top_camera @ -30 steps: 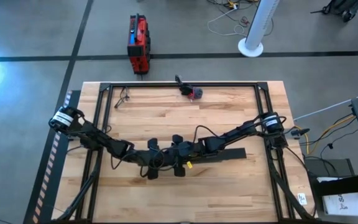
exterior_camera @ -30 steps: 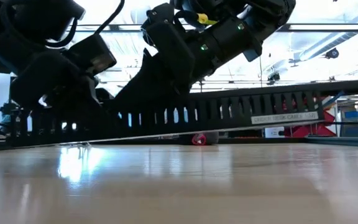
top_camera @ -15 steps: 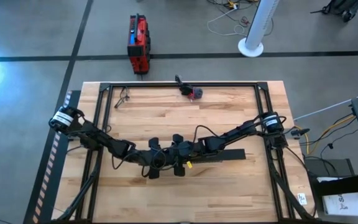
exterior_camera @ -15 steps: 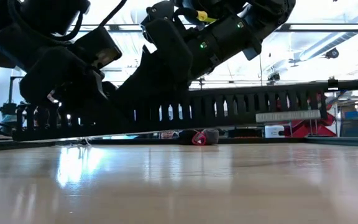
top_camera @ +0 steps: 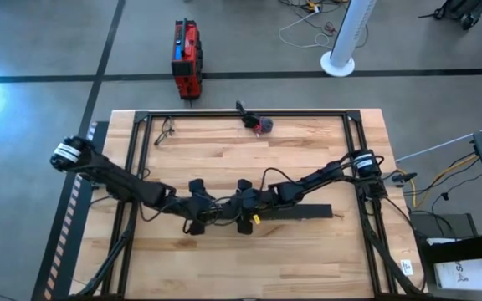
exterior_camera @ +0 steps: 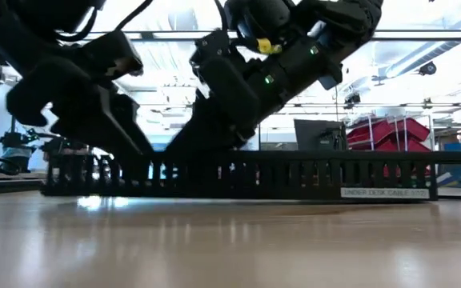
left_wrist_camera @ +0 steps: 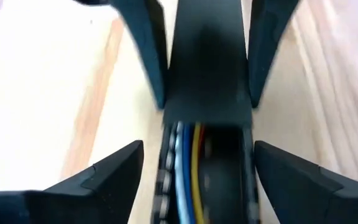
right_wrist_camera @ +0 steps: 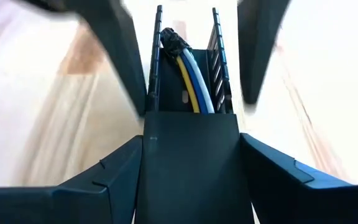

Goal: Ziptie cables
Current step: Close the black cable duct

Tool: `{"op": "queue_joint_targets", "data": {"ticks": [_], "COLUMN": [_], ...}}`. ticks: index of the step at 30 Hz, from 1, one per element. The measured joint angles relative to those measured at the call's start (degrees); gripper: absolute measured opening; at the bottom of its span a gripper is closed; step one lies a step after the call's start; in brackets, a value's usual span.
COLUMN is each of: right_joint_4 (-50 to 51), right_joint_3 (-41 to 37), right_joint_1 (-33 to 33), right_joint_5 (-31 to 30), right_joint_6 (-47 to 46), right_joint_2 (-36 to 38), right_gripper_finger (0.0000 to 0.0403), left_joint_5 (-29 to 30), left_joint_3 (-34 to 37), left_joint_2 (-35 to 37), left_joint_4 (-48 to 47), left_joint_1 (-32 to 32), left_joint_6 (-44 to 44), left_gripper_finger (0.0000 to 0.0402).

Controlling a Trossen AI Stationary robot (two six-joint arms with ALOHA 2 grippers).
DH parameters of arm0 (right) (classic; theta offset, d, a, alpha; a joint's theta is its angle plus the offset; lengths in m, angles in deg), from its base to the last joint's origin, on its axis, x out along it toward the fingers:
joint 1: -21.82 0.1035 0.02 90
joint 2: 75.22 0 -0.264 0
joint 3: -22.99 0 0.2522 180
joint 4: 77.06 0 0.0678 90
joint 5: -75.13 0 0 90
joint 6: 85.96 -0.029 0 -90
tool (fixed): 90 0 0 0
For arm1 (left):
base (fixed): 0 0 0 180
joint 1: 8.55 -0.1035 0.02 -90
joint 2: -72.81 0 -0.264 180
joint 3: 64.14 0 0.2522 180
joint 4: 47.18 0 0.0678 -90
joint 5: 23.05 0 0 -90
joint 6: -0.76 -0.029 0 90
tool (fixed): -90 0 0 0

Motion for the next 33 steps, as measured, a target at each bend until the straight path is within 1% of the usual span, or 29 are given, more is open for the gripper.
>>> {"op": "queue_joint_targets", "data": {"ticks": [4, 7, 12, 15, 18, 22, 27, 33], "right_joint_4": [-0.41, -0.69, -2.11, -3.15, -3.94, -4.49, -5.91, -5.63], "right_joint_3": [-1.17, -1.55, -1.57, -1.55, -1.46, -1.53, -1.54, -1.09], "right_joint_1": [-0.43, -0.50, -0.52, -0.54, -0.54, -0.54, -0.69, -0.74], "right_joint_5": [0.03, -0.07, -0.08, 0.01, -0.03, 0.16, 1.07, 2.24], "right_joint_6": [-1.18, -1.24, -1.20, -1.62, -1.68, -1.66, -0.35, -0.06], "right_joint_2": [-0.02, 0.02, -0.80, -1.62, -2.32, -2.40, -2.49, -2.55], "right_gripper_finger": [0.0228, 0.0222, 0.0225, 0.0229, 0.0223, 0.0220, 0.0226, 0.0220], "left_joint_5": [-0.20, -0.66, -1.04, -1.07, -1.18, -1.24, -1.95, -1.41], "left_joint_3": [0.10, 1.23, 3.29, 4.88, 5.87, 5.99, 6.19, 6.25], "left_joint_2": [3.45, 3.70, 1.98, 0.64, -1.03, -3.94, -7.18, -7.28], "left_joint_4": [-8.13, -10.49, -8.07, -4.48, -1.99, 0.66, 3.04, 3.46], "left_joint_1": [0.11, 0.54, 0.90, 0.90, 0.92, 0.92, 0.94, 0.96], "left_joint_6": [2.42, 3.87, 5.11, 5.29, 6.55, 8.05, 6.97, 7.18], "left_gripper_finger": [0.0295, 0.0298, 0.0296, 0.0296, 0.0293, 0.0273, 0.0214, 0.0212]}}
